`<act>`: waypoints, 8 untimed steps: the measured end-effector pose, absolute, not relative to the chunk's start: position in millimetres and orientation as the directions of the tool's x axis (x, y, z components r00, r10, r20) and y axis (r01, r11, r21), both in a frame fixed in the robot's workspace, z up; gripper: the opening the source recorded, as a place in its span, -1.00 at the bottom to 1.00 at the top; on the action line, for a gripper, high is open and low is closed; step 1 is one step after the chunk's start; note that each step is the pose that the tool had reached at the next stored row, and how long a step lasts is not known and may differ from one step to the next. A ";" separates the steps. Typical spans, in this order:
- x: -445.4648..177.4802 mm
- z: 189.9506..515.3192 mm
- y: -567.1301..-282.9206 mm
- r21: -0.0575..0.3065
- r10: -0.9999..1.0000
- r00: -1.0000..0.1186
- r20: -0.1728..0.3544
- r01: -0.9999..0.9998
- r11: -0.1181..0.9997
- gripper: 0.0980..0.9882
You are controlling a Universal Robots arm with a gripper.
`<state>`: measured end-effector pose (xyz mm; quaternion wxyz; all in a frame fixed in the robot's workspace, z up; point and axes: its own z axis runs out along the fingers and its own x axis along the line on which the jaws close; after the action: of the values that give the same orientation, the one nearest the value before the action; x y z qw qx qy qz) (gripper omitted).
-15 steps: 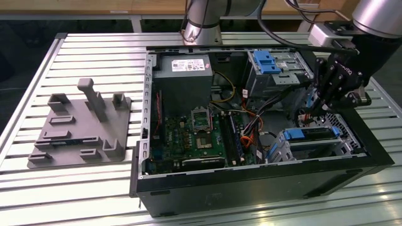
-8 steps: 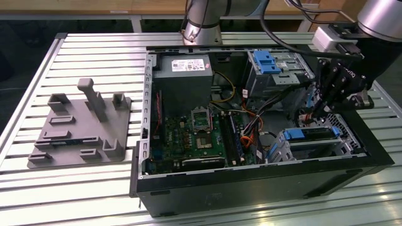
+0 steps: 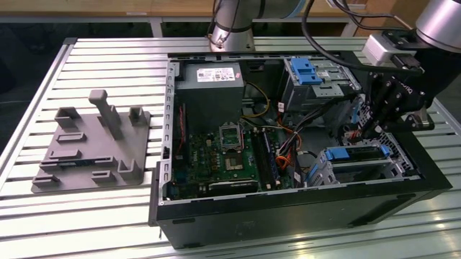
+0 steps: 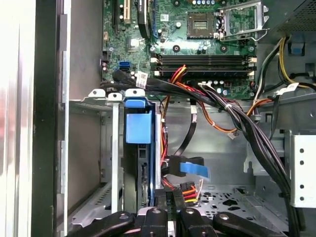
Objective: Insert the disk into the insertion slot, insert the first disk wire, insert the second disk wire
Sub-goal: 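Insert the first disk wire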
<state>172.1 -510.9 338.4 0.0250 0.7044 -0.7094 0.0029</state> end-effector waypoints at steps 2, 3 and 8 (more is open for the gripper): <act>172.0 338.4 -511.1 0.031 -0.999 -0.009 0.038 -0.999 0.011 -0.85; 172.0 338.4 -511.1 0.031 -0.999 -0.010 0.038 -0.999 0.011 -0.85; 171.9 341.5 -510.3 0.031 -0.999 -0.036 0.039 -0.999 0.037 -0.85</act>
<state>171.9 -510.3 341.5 0.0248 0.6939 -0.7196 0.0024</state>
